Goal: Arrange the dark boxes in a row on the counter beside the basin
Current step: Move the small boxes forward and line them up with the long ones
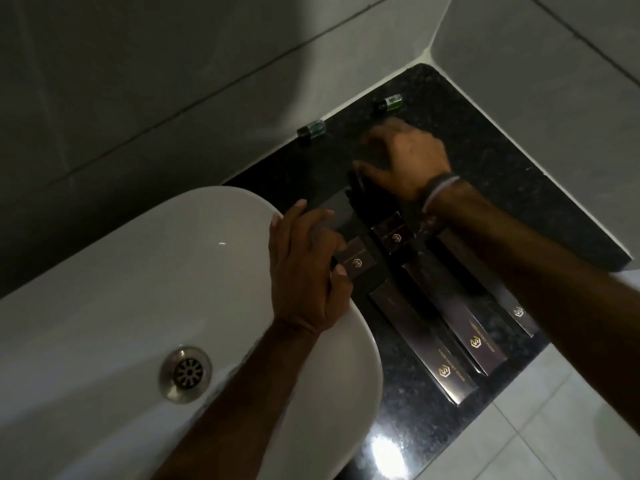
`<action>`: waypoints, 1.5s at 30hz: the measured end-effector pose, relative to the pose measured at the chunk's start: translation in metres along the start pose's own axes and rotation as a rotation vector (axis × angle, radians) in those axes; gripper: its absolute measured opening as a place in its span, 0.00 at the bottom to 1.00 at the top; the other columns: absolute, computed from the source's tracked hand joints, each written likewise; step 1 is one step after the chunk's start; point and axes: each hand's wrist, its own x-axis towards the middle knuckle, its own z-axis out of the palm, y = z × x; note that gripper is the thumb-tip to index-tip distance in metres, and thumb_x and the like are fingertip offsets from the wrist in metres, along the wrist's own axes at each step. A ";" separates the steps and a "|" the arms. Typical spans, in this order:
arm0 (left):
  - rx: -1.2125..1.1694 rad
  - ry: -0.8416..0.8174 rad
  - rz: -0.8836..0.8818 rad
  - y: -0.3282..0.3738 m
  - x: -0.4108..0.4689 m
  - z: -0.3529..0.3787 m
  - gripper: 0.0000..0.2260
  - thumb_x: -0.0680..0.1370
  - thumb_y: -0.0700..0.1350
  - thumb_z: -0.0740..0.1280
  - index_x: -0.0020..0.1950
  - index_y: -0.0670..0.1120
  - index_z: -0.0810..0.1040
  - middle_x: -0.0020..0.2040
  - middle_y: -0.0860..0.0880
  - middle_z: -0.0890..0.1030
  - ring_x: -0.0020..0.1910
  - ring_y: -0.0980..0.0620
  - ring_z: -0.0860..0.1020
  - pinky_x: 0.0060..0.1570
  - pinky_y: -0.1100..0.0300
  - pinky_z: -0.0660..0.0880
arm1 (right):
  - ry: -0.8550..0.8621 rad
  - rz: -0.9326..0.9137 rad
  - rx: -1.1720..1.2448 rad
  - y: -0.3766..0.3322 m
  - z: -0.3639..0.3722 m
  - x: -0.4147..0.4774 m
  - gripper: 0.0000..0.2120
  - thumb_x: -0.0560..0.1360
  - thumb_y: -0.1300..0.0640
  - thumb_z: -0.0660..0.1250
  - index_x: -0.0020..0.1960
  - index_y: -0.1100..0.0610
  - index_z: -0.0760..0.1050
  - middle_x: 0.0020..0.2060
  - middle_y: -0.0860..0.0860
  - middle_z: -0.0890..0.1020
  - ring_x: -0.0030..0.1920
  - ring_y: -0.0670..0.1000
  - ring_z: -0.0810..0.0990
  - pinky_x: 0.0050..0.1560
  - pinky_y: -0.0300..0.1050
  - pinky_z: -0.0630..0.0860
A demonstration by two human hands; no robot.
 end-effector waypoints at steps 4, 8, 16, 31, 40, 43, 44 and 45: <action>0.011 -0.005 0.007 0.000 0.000 0.001 0.17 0.73 0.50 0.57 0.45 0.41 0.79 0.63 0.38 0.79 0.73 0.39 0.67 0.66 0.31 0.65 | -0.068 -0.216 -0.077 -0.043 0.018 0.065 0.22 0.78 0.50 0.63 0.71 0.52 0.72 0.66 0.55 0.73 0.61 0.60 0.76 0.55 0.55 0.77; 0.002 0.040 0.025 -0.002 -0.001 0.004 0.18 0.74 0.50 0.57 0.45 0.40 0.81 0.62 0.37 0.80 0.72 0.38 0.68 0.71 0.35 0.63 | -0.120 -0.279 -0.320 -0.063 0.025 0.090 0.16 0.82 0.54 0.57 0.66 0.57 0.74 0.60 0.58 0.76 0.60 0.62 0.75 0.51 0.59 0.78; -0.028 0.028 0.015 -0.004 -0.001 0.005 0.09 0.73 0.50 0.57 0.51 0.50 0.71 0.63 0.39 0.79 0.73 0.39 0.67 0.75 0.38 0.59 | -0.291 -0.117 -0.276 -0.007 -0.014 0.050 0.17 0.74 0.48 0.71 0.60 0.56 0.80 0.55 0.59 0.80 0.55 0.61 0.80 0.52 0.55 0.78; 0.024 -0.015 -0.003 0.002 0.001 -0.002 0.14 0.73 0.49 0.58 0.45 0.42 0.77 0.61 0.38 0.80 0.72 0.41 0.66 0.68 0.32 0.65 | -0.207 0.206 0.256 0.060 -0.024 -0.078 0.13 0.71 0.45 0.73 0.54 0.45 0.79 0.47 0.43 0.83 0.48 0.47 0.82 0.54 0.48 0.78; 0.037 -0.011 -0.004 -0.001 0.000 0.000 0.14 0.73 0.50 0.57 0.46 0.41 0.78 0.62 0.38 0.80 0.72 0.41 0.66 0.70 0.33 0.63 | -0.230 0.122 0.076 0.063 -0.036 -0.079 0.27 0.69 0.34 0.68 0.66 0.43 0.74 0.54 0.46 0.83 0.51 0.51 0.82 0.52 0.52 0.79; 0.018 -0.001 0.001 -0.001 0.000 0.001 0.12 0.73 0.50 0.57 0.46 0.44 0.76 0.62 0.39 0.80 0.72 0.41 0.66 0.69 0.32 0.64 | -0.043 0.167 0.215 0.069 -0.043 -0.064 0.27 0.71 0.30 0.64 0.63 0.45 0.77 0.50 0.43 0.84 0.47 0.47 0.83 0.49 0.46 0.78; 0.013 0.002 0.002 -0.001 0.000 0.001 0.11 0.73 0.50 0.57 0.47 0.46 0.74 0.62 0.39 0.80 0.72 0.41 0.66 0.69 0.32 0.64 | 0.024 0.194 0.270 0.070 -0.042 -0.054 0.25 0.73 0.32 0.65 0.61 0.46 0.78 0.49 0.44 0.84 0.48 0.48 0.83 0.51 0.47 0.79; 0.009 0.003 0.000 -0.001 0.000 0.001 0.10 0.73 0.50 0.57 0.48 0.47 0.73 0.62 0.39 0.79 0.73 0.41 0.66 0.70 0.32 0.64 | 0.068 0.216 0.290 0.070 -0.041 -0.041 0.22 0.74 0.34 0.65 0.61 0.46 0.78 0.50 0.46 0.84 0.49 0.49 0.83 0.53 0.50 0.79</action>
